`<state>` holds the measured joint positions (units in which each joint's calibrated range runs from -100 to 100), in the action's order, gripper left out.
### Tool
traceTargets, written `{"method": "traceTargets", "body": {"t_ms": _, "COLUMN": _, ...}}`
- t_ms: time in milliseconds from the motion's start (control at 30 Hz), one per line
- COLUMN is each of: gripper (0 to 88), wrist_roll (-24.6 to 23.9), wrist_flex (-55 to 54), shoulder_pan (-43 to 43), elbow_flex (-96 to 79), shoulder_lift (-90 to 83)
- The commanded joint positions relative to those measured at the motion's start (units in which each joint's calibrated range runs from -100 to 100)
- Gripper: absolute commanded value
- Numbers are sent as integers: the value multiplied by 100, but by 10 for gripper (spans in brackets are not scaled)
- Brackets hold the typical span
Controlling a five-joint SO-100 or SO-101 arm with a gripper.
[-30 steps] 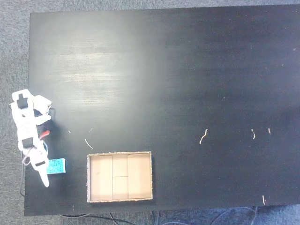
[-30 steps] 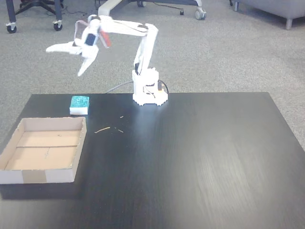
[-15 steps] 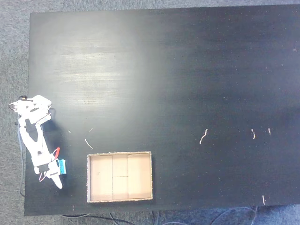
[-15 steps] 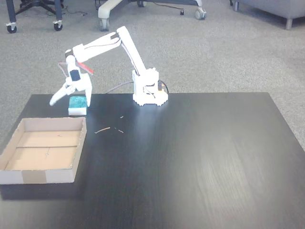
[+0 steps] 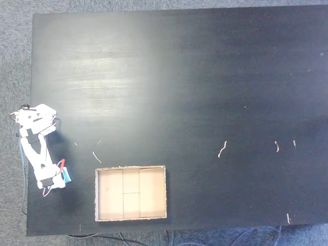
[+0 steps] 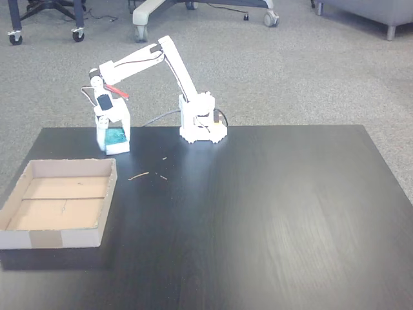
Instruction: Pick the green block and drop it in the box on the right.
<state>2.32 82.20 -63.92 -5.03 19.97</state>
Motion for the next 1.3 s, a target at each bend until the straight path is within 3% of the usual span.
{"method": "traceTargets", "body": {"t_ms": 0, "gripper": 227, "wrist_roll": 73, "wrist_flex": -12, "shoulder_pan": -60, "elbow_flex": -59, "shoulder_lift": -49}}
{"method": "traceTargets", "body": {"t_ms": 233, "gripper": 206, "wrist_roll": 5, "wrist_flex": -763, "shoulder_pan": 17, "elbow_flex": 86, "shoulder_lift": -820}}
{"method": "traceTargets", "body": {"t_ms": 567, "gripper": 195, "wrist_roll": -288, "wrist_flex": -3480, "shoulder_pan": 1143, "elbow_flex": 276, "shoulder_lift": -2987}}
{"method": "traceTargets", "body": {"t_ms": 700, "gripper": 199, "wrist_roll": -308, "wrist_flex": -4900, "shoulder_pan": 1672, "elbow_flex": 802, "shoulder_lift": -2285}}
{"method": "traceTargets", "body": {"t_ms": 1000, "gripper": 223, "wrist_roll": 34, "wrist_flex": -5751, "shoulder_pan": 1894, "elbow_flex": 4002, "shoulder_lift": 1890}}
{"method": "traceTargets", "body": {"t_ms": 1267, "gripper": 202, "wrist_roll": 98, "wrist_flex": -5685, "shoulder_pan": 2737, "elbow_flex": 3259, "shoulder_lift": 1509}}
